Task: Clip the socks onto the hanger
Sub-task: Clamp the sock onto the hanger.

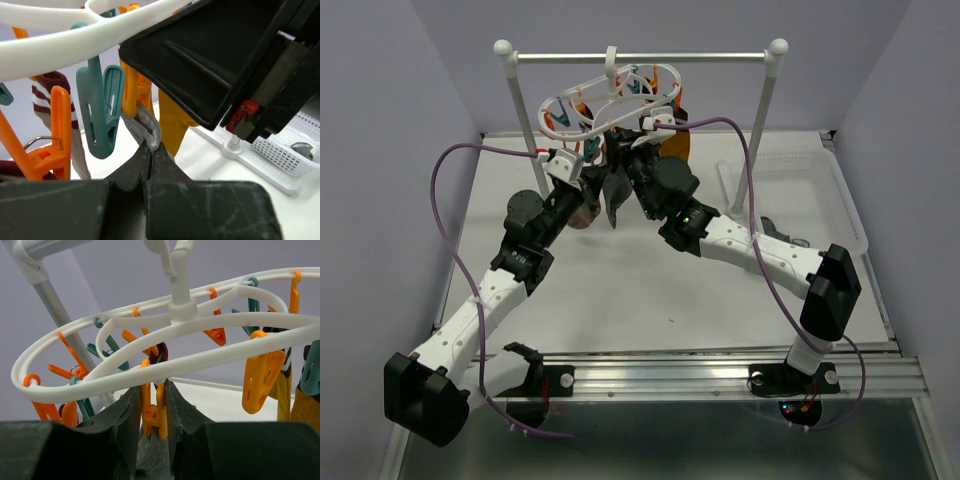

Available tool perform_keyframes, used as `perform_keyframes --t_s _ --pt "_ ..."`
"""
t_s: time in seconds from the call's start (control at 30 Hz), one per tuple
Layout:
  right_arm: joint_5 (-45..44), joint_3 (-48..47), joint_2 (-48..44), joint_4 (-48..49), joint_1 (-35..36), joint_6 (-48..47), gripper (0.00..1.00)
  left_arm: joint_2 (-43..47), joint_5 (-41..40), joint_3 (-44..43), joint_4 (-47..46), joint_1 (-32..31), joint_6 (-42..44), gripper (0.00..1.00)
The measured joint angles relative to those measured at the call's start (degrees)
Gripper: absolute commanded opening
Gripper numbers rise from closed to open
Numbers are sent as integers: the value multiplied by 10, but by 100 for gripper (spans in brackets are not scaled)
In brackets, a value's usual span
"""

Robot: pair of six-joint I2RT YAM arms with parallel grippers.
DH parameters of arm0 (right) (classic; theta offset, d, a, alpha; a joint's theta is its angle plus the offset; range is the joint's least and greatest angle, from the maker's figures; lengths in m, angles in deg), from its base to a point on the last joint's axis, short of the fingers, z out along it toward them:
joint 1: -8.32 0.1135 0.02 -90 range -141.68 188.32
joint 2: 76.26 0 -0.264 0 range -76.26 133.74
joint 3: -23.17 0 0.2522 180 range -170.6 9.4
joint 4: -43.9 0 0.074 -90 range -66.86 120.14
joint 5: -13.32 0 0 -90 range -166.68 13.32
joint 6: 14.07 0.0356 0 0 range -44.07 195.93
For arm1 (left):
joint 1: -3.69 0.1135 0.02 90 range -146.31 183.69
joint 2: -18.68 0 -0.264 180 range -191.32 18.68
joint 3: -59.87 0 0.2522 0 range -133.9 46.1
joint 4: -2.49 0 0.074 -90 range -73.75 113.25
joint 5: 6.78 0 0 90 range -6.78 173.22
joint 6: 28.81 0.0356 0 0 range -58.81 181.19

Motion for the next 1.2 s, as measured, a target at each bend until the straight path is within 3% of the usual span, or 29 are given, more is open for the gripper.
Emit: perform_keyframes --t_s 0.73,0.8,0.83,0.97,1.0,1.1,1.2 --pt "-7 0 0 -5 0 1 2 -14 -17 -21 -8 -5 -2 0" --pt "-7 0 0 -6 0 1 10 -16 -18 -22 -9 -5 -3 0" --pt "-7 0 0 -7 0 2 24 -16 -18 -23 -9 -5 -3 0" --pt "-10 0 0 -10 0 3 55 -20 -20 -27 -10 -6 -4 0" --pt "-12 0 0 -12 0 7 67 -21 -20 -27 -10 -6 -4 0" --pt "-13 0 0 -17 0 10 79 -22 -24 -27 -10 -6 -4 0" --pt "-15 1 -1 -21 0 12 81 -22 -30 -27 -9 -6 -4 0"
